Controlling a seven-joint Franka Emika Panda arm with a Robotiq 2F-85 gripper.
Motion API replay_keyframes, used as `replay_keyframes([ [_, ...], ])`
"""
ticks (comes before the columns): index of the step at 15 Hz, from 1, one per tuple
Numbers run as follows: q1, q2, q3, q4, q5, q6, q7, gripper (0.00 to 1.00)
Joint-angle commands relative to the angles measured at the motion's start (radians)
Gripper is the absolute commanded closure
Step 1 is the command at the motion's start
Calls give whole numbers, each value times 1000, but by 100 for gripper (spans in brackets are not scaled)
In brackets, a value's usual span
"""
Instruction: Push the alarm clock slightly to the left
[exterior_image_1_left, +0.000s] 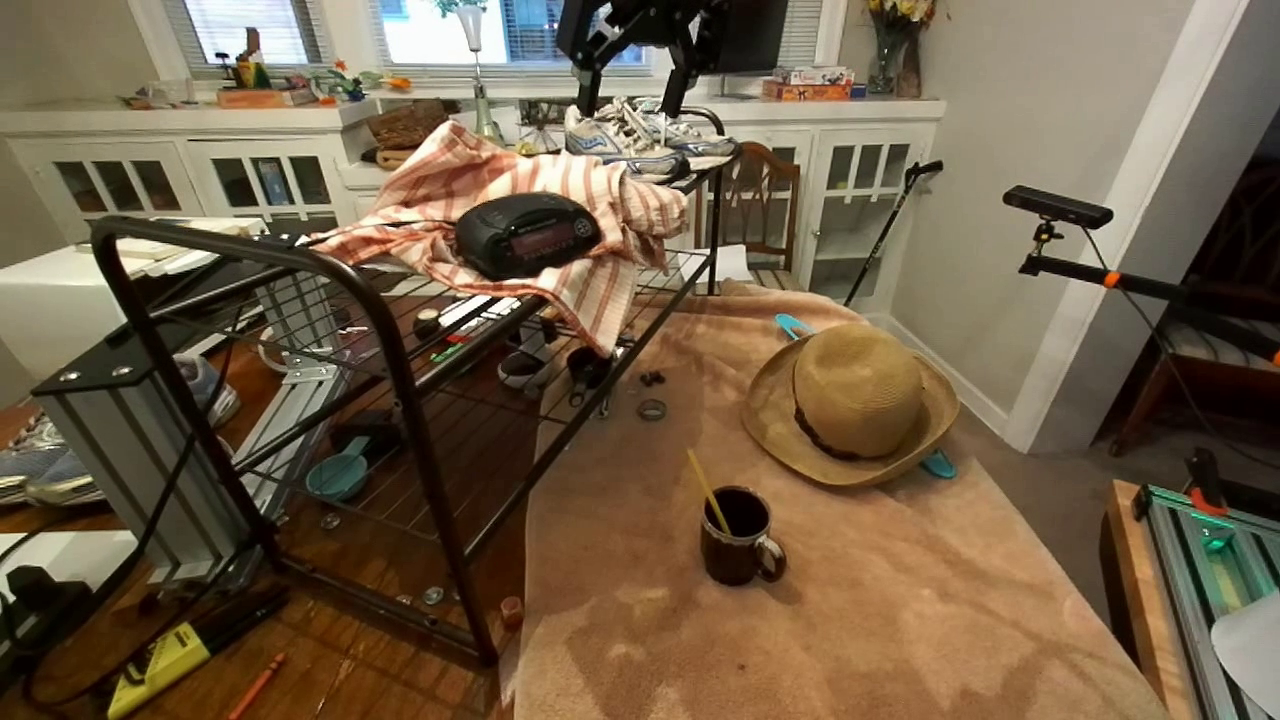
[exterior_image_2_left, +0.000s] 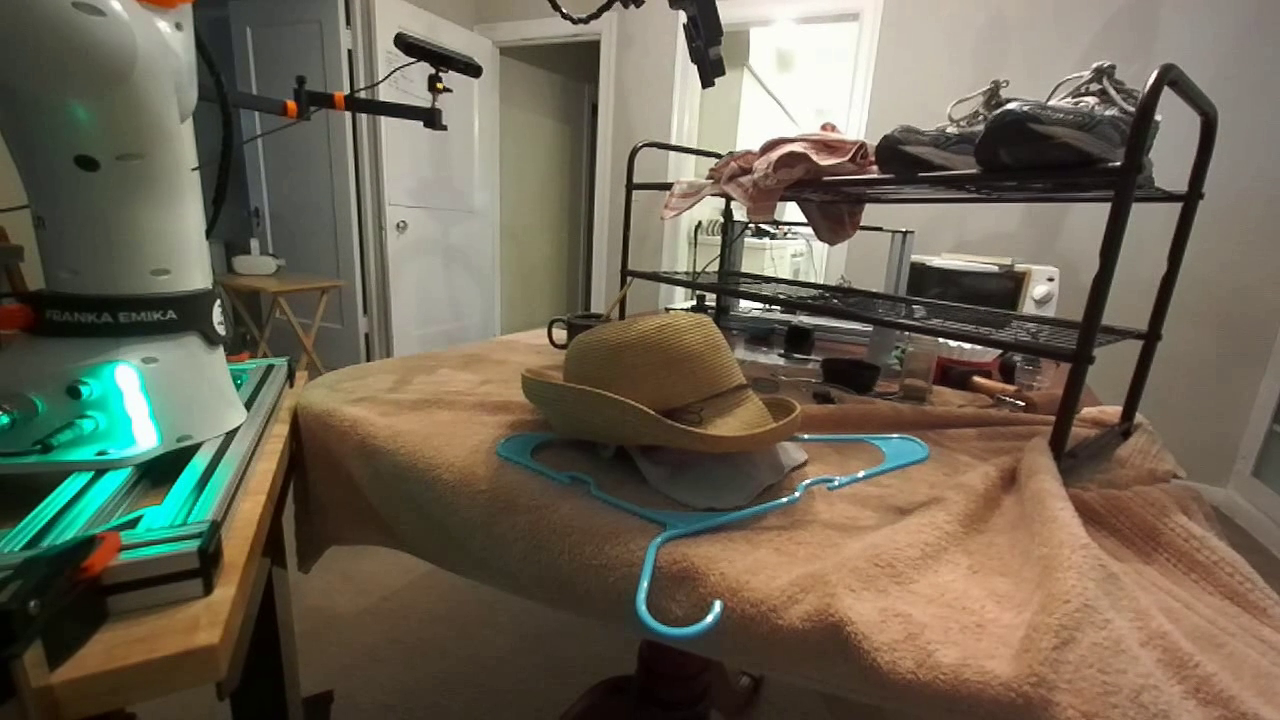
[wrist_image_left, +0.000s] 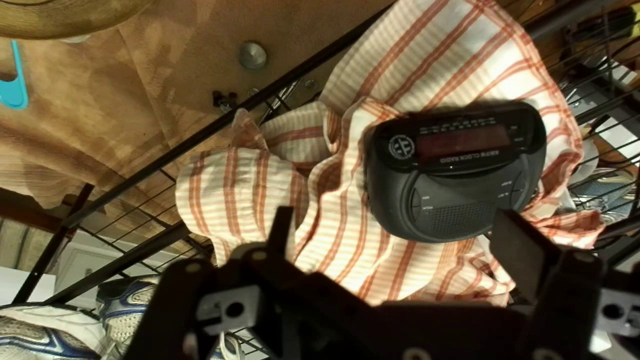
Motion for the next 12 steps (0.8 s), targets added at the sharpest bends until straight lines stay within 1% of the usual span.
replay_keyframes([
  [1,21,13,-21,17,-8,-5,1,0],
  [3,32,55,-15,63,-23,13,-24,0],
  [6,67,148,-8,174,-68,1,-85,0],
  [12,142,371,-38,466,-98,-31,-212,0],
])
